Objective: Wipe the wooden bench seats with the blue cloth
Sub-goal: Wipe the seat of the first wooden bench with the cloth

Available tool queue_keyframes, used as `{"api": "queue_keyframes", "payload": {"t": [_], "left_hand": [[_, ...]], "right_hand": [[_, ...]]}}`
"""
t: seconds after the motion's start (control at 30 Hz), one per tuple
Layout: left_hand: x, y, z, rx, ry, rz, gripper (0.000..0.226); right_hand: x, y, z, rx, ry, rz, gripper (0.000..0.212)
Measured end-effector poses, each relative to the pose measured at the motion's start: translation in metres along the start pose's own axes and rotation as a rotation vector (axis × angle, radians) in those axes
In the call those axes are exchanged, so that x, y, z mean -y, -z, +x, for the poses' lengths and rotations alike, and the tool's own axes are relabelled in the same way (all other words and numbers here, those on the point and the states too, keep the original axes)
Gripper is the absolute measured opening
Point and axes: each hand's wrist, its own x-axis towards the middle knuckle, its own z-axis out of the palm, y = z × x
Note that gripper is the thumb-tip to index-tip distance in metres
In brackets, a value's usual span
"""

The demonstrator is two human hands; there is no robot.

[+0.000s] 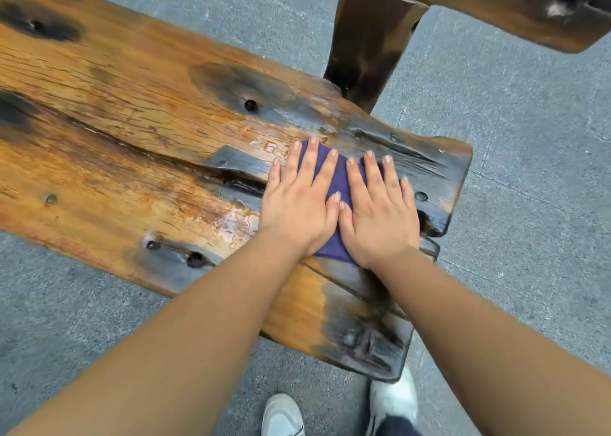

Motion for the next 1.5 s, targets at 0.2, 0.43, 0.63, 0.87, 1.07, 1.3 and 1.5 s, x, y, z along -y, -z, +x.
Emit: {"api": "queue_keyframes", "payload": {"t": [0.2, 0.43, 0.63, 0.87, 1.07, 1.3, 1.5], "left_hand": [[0.018, 0.009, 0.071, -0.022, 0.051, 0.019, 0.068], [0.040, 0.023, 0.126, -0.048, 0.028, 0.037, 0.068], [0.041, 0.029, 0.131, -0.012, 0.043, 0.043, 0.068], [0.039, 0.030, 0.115, -0.023, 0.057, 0.042, 0.065], [0.032, 0.023, 0.048, 0.036, 0.126, 0.014, 0.065], [0.023, 0.012, -0.073, 0.102, 0.402, -0.067, 0.070], [-0.030, -0.008, -0.161, 0.071, 0.831, -0.237, 0.070]], "right_hand": [[-0.008, 0.017, 0.083, -0.043, 0.105, -0.040, 0.066], [-0.005, 0.022, 0.139, -0.106, 0.168, 0.001, 0.069], [-0.005, 0.023, 0.146, -0.086, 0.175, 0.018, 0.070], [-0.006, 0.025, 0.138, -0.049, 0.249, 0.008, 0.067], [0.002, 0.017, 0.083, 0.078, 0.330, -0.028, 0.067], [0.032, 0.010, 0.010, 0.216, 0.623, -0.090, 0.066], [0.041, 0.006, -0.001, 0.330, 1.225, -0.230, 0.067]]}}
